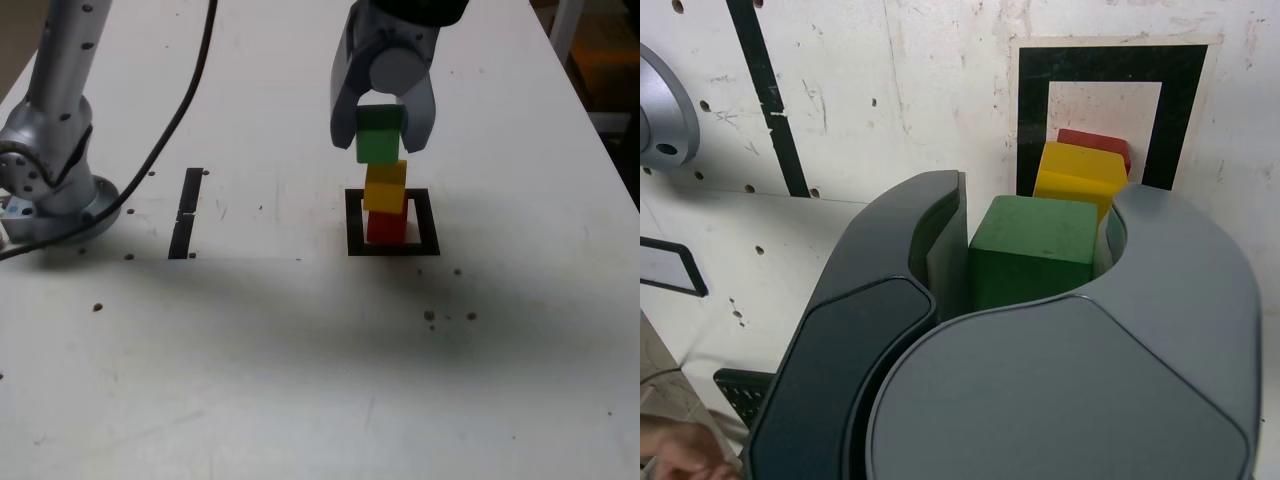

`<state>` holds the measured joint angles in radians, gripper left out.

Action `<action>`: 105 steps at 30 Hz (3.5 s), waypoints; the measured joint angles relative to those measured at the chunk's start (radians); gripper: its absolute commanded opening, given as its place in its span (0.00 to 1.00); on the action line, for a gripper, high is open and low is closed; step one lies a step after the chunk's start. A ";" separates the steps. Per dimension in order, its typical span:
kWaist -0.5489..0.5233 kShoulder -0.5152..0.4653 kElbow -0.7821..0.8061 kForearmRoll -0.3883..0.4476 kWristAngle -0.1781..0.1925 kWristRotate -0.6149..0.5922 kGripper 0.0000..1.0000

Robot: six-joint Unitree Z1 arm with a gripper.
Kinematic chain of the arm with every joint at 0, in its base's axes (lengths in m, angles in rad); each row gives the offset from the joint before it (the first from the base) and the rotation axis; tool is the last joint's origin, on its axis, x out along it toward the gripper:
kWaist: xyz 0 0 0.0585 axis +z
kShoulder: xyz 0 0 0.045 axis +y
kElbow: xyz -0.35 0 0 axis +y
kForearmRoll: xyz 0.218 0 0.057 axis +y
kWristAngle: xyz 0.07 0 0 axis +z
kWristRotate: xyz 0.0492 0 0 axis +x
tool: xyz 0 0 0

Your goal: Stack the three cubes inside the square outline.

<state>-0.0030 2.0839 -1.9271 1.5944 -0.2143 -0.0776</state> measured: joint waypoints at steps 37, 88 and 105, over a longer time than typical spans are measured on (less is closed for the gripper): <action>-0.001 0.023 0.013 -0.013 0.000 0.029 0.62; 0.019 -0.330 0.791 -0.398 0.029 -0.019 0.99; 0.013 -0.312 0.986 -0.578 -0.006 -0.017 0.91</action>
<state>0.0097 1.7717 -0.9411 1.0160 -0.2205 -0.0944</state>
